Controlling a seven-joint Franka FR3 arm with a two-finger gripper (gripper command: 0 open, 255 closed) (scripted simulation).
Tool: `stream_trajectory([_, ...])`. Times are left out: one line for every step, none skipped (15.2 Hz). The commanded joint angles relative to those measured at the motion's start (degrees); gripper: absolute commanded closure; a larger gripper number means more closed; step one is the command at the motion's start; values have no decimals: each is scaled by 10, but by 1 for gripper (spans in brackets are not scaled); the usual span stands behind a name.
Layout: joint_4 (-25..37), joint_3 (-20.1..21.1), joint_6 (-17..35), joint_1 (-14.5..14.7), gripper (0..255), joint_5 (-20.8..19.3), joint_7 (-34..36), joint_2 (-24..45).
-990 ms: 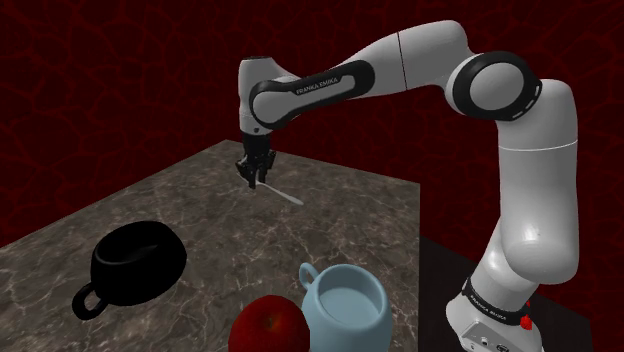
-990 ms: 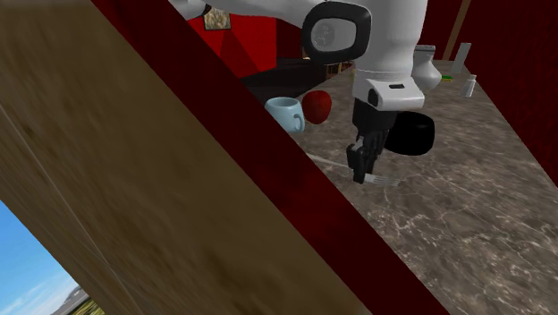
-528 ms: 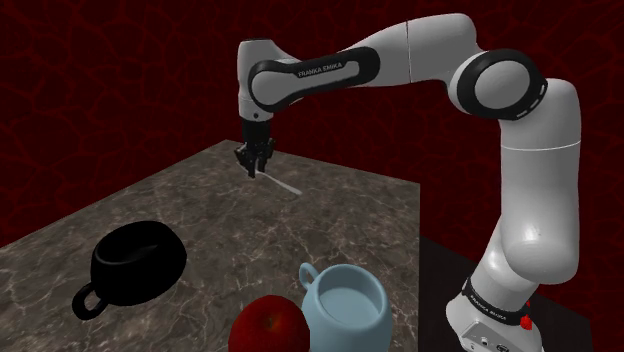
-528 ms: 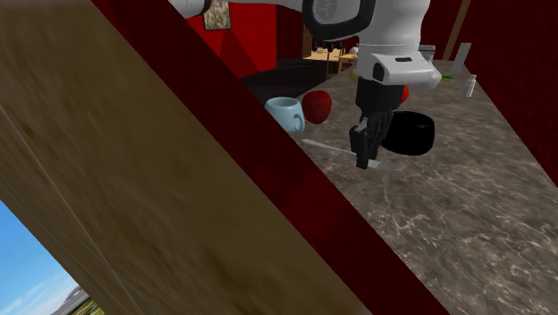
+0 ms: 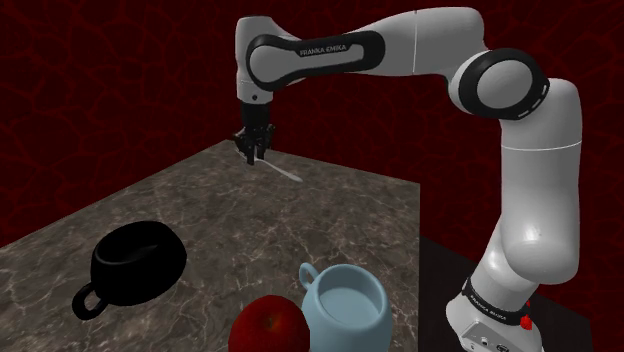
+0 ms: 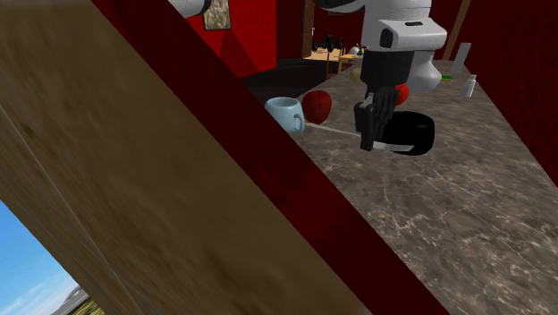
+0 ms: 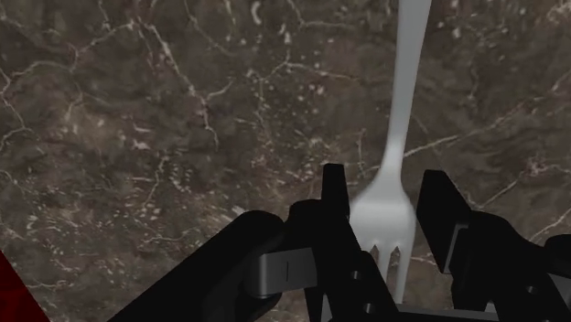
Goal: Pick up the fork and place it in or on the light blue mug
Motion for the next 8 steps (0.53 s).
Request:
stream_trajectory([15,0,-15,1,255,0,0,0])
stream_trajectory([23,0,-23,1,255,0,-1,0])
stream_trajectory([32,1,-31,2,255,0,-1,1])
stream_trajectory([41,1,-39,3,255,0,-1,2])
stream_trajectory([45,1,-43,3,255,0,-1,2])
stream_trajectory([12,4,-33,3,255,5,5,-21])
stream_trajectory([-19,7,-23,3,255,10,10,-43])
stream_trajectory([-48,10,-15,4,255,15,15,-64])
